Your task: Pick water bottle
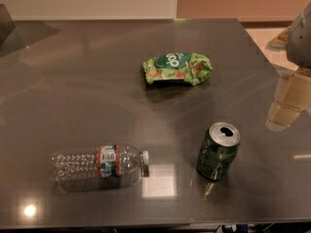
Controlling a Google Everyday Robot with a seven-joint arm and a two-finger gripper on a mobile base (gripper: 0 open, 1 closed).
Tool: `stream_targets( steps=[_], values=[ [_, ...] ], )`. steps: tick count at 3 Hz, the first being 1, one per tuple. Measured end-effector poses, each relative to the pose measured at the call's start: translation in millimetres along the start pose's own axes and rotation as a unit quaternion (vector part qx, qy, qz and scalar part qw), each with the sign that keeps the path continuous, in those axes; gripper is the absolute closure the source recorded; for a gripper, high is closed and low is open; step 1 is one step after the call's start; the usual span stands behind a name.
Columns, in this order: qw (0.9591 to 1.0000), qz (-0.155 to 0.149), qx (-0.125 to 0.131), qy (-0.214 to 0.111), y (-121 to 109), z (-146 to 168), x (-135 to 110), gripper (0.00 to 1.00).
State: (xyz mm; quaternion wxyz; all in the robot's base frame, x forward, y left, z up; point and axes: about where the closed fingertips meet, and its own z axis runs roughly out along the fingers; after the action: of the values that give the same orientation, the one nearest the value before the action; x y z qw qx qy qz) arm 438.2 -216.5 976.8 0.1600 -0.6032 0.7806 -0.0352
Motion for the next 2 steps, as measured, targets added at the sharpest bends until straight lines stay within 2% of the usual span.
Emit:
stream_targets(
  steps=[1,2],
  values=[
    [1.0,0.0,0.0,0.0,0,0,0,0.0],
    [0.9998,-0.016,-0.012,-0.002,0,4,-18,0.0]
  ],
)
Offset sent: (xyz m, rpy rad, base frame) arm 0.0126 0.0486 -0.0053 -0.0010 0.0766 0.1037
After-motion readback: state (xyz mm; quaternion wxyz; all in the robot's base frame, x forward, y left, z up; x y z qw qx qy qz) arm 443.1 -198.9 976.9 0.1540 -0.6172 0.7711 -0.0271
